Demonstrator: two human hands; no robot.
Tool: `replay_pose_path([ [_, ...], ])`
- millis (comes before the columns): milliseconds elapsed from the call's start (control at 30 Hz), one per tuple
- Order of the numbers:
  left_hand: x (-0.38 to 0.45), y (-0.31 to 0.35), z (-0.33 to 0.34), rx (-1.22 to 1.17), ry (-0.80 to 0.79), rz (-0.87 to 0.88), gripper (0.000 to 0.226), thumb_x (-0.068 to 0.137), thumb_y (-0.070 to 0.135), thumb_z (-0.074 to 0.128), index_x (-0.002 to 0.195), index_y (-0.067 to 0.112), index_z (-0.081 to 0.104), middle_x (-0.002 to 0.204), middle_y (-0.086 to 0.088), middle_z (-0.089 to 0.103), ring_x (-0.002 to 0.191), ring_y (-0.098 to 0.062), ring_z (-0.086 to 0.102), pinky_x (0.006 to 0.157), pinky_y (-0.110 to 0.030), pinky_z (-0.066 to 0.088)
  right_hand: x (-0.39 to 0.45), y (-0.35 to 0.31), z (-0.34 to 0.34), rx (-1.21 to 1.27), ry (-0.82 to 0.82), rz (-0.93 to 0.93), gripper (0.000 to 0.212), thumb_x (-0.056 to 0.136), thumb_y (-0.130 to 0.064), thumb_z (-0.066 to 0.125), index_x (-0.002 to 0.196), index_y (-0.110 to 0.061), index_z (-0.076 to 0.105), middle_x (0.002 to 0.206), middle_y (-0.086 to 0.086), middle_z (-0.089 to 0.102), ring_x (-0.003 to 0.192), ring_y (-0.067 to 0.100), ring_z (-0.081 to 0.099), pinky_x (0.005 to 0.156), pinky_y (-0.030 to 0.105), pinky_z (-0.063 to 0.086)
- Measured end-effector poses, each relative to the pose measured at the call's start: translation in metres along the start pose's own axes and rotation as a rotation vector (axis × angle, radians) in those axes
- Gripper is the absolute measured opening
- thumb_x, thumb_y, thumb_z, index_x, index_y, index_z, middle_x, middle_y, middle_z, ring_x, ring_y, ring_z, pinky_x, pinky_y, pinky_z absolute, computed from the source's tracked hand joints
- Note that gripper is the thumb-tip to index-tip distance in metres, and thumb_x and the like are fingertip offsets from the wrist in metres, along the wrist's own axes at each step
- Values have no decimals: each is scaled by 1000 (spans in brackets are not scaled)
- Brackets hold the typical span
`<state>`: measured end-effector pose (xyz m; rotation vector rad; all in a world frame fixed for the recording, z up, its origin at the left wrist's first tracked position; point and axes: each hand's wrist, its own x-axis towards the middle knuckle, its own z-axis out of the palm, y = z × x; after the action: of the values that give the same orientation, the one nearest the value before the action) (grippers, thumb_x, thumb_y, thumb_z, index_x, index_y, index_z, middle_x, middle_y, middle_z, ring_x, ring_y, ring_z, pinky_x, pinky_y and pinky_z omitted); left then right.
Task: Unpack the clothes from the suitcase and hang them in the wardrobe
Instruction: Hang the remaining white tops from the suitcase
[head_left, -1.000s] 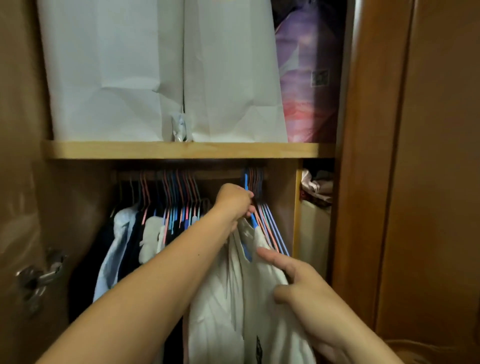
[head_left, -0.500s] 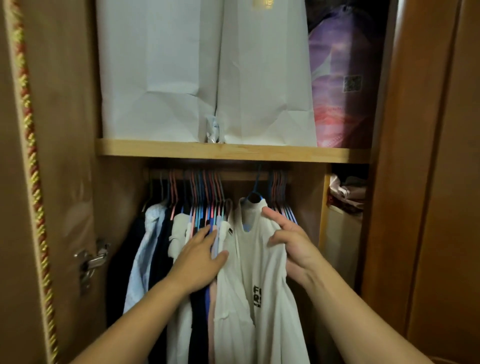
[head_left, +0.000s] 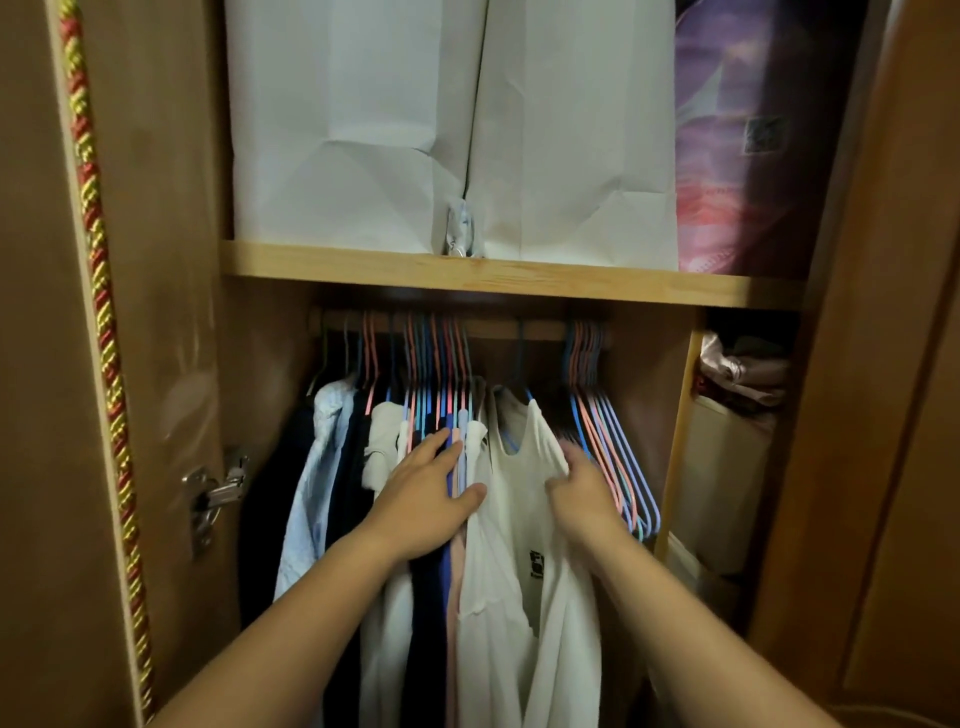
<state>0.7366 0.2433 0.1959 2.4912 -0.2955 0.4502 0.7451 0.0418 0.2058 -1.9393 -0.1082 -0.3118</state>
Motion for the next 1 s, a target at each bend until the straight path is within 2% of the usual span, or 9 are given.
replay_pose_path([
  [133,11,4,-2,-206,34,-29,48,107,35,41,152,20,43,165,7,23,150,-12,22,119,-25,13,5,-12,47,-189,-194,-101,53,93,-10,47,144,-24,44,130,2,60,120,24,58,103,38,48],
  [233,13,7,-4,-184,92,-45,46,108,34,36,154,27,41,163,3,28,150,-14,23,121,-26,13,7,-29,74,-344,-326,-227,62,91,-21,49,151,-16,33,137,10,56,127,29,54,104,36,45],
  [400,4,7,0,139,30,1,50,102,56,34,151,50,31,166,7,16,153,-17,8,123,-41,9,-2,-8,15,-362,-736,-242,73,86,-20,69,152,-24,38,149,-15,44,136,4,41,111,23,36],
  [433,3,8,2,191,32,18,52,101,54,37,152,48,30,166,5,15,153,-18,7,122,-42,9,0,3,-2,-432,-645,-263,62,88,-23,69,146,-25,48,146,-12,47,135,7,43,110,24,36],
  [533,2,13,4,298,36,22,59,97,49,40,153,43,23,167,1,10,153,-21,5,123,-41,8,8,23,-33,-980,189,-473,28,88,-25,67,115,-18,66,115,5,59,108,25,53,88,36,46],
  [567,0,15,6,310,26,15,62,97,49,40,154,42,20,167,1,8,153,-22,4,123,-41,7,11,25,-39,-1162,307,-463,30,83,-28,72,110,-15,65,107,8,59,99,27,52,79,39,45],
  [733,-4,20,7,373,-53,-8,75,98,54,38,160,37,0,169,-1,-5,155,-24,-7,125,-43,2,20,17,-50,-1504,191,-343,44,85,-29,71,123,-10,58,114,10,61,103,29,54,81,39,42],
  [867,-2,25,8,401,-61,-22,79,99,55,37,160,33,-8,169,-2,-8,155,-26,-8,125,-43,2,15,4,-53,-1350,222,-334,24,89,-17,63,112,-12,60,106,7,68,96,28,65,73,34,49],
  [1000,-1,27,9,439,-63,-24,80,99,55,37,160,30,-9,169,-3,-8,155,-27,-7,125,-43,3,13,-7,-49,-1197,285,-363,18,93,-18,57,110,-11,58,99,8,71,90,32,69,63,33,40],
])
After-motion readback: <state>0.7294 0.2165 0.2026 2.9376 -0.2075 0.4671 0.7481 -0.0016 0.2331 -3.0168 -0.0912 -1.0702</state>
